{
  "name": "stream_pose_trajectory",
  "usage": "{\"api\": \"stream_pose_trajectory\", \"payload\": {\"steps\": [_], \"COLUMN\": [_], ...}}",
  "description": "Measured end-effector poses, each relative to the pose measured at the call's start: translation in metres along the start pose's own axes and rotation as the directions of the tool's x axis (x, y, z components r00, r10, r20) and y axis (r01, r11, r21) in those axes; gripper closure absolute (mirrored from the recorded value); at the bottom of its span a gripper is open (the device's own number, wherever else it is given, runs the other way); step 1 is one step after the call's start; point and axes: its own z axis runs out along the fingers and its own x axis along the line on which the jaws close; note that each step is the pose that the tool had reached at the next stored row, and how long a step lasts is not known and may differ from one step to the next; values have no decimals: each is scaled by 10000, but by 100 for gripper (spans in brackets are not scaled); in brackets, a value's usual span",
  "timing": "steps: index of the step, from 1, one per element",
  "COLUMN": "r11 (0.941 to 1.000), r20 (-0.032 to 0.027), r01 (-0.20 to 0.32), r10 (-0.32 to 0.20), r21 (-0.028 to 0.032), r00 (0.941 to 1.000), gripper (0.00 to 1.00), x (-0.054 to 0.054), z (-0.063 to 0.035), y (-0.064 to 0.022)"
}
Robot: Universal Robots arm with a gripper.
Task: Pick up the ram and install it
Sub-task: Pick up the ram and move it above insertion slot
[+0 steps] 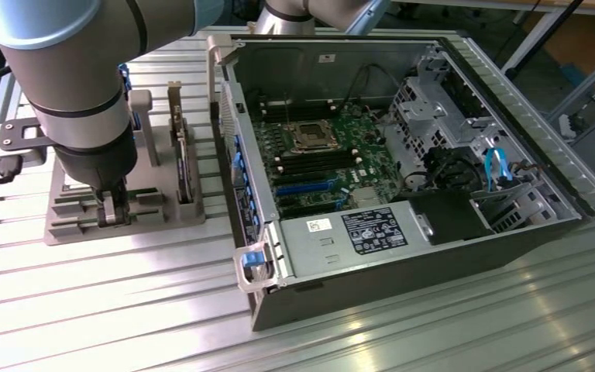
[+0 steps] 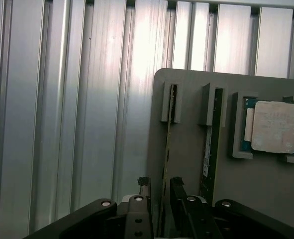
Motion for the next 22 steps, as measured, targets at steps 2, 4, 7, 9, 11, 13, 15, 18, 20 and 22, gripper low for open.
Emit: {"api": "stream_pose_trajectory", "payload": {"steps": [2, 4, 7, 9, 11, 13, 15, 18, 20, 22], "r11": [10000, 10000, 10000, 10000, 10000, 10000, 10000, 10000, 10000, 10000], "r20": [0, 0, 2, 1, 1, 0, 1, 0, 0, 0], "r01": [0, 0, 1, 0, 0, 0, 0, 0, 0, 0], "r10": [0, 0, -1, 0, 0, 0, 0, 0, 0, 0], "r21": [0, 0, 3, 0, 0, 0, 0, 0, -1, 0], "r00": [10000, 10000, 10000, 10000, 10000, 10000, 10000, 10000, 10000, 10000], "gripper": [79, 79, 79, 79, 79, 79, 80, 87, 87, 87], "x": [0, 0, -3, -7, -7, -7, -8, -8, -7, -7], "z": [0, 0, 3, 2, 2, 2, 2, 1, 1, 2], "y": [0, 0, -1, -1, -1, -1, -1, -1, -1, -1]}}
